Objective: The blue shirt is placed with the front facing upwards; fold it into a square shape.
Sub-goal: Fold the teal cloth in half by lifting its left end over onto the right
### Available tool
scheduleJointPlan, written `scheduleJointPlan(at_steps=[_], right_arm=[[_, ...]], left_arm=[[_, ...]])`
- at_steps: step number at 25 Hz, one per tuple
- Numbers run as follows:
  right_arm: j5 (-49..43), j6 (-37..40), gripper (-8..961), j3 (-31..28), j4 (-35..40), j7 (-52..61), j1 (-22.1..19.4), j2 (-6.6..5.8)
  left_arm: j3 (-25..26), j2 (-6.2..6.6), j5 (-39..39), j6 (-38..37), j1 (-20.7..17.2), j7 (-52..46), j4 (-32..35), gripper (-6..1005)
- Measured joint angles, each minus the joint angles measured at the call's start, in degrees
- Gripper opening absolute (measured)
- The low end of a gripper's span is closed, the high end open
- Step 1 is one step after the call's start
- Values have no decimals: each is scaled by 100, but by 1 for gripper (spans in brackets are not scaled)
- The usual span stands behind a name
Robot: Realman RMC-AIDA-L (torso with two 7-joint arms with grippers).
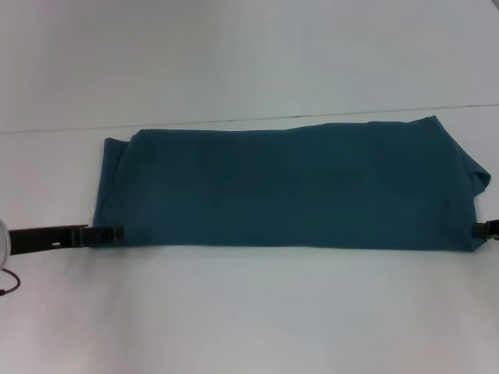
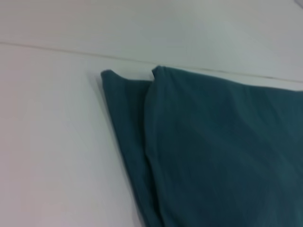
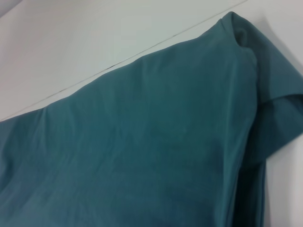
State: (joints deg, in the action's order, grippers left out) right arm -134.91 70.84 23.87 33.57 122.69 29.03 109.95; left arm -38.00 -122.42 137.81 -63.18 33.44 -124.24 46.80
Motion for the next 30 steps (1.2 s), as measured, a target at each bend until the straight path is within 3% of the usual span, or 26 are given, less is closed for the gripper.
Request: scheduleJointPlan(at_steps=[30], right_arm=[[10, 0, 0, -6, 9, 1, -29, 0]], left_arm=[[-49, 13, 423, -145, 255, -229, -162, 918]])
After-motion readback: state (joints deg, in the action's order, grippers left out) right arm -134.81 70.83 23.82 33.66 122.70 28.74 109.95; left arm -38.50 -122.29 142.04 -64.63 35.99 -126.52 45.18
